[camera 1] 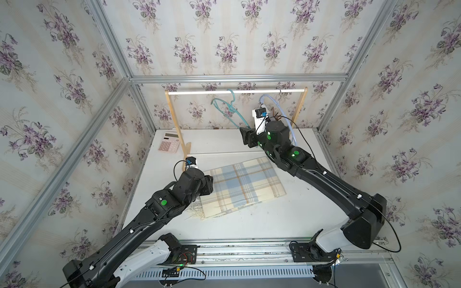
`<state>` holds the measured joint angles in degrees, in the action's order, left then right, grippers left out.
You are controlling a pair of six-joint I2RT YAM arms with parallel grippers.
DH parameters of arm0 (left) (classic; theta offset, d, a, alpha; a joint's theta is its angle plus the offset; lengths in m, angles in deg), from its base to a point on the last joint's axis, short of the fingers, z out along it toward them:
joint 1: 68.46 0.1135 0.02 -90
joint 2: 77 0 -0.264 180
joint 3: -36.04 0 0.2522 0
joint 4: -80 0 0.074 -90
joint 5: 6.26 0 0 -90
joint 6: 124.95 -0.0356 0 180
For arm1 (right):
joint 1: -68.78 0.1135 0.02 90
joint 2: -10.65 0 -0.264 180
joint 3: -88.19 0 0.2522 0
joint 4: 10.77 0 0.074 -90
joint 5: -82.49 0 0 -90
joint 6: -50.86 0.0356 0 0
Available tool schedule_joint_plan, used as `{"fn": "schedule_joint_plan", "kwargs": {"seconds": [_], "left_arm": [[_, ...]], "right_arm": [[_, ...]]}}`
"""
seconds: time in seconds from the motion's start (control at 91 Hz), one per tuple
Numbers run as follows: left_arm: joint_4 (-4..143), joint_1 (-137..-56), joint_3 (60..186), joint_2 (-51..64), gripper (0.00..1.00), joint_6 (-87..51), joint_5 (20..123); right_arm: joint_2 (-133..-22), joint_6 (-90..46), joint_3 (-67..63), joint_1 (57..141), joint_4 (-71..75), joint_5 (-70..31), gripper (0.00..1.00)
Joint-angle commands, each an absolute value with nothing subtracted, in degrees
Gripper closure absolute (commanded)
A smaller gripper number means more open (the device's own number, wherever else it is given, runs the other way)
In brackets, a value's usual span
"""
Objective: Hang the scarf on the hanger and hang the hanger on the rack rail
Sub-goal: Pick up the hanger from the clothesline.
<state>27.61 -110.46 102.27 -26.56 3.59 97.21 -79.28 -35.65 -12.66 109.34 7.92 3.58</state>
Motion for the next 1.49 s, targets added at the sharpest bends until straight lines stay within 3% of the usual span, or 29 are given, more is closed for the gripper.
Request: {"fn": "schedule_joint_plan", "kwargs": {"seconds": [0.0,0.165,0.374,0.516,0.725,0.912,1.209,1.483], "left_arm": [[28.5,-110.4,101.8,-26.6,0.41,2.0,96.4],[29.6,-110.4,100.9,-26.1,0.41,1.5,95.6],[30.1,-110.4,100.9,-24.9,0.41,1.2,95.0],[30.3,-110.4,100.7,-25.0,0.41,1.3,95.1],[30.4,-110.4,100.2,-25.3,0.41,1.7,94.8],[30.3,-110.3,99.8,-25.7,0.41,1.9,94.5],[30.2,-110.4,99.2,-26.3,0.41,1.8,94.7],[30.3,-110.4,98.9,-26.7,0.41,2.0,94.5]], "right_arm": [[-83.1,-39.9,-17.0,108.6,10.6,0.6,0.28],[-86.3,-40.3,-19.4,108.7,12.1,-1.9,0.4],[-87.7,-39.8,-19.2,109.2,11.8,-2.0,0.69],[-87.8,-39.5,-19.2,109.3,11.4,-0.6,0.78],[-89.9,-39.1,-21.6,109.4,13.4,3.2,0.84],[-92.1,-39.1,-23.7,109.4,14.8,5.9,0.71],[-93.5,-39.6,-25.5,109.5,15.8,6.6,0.72],[-93.0,-40.0,-25.9,110.1,16.5,5.6,0.92]]}}
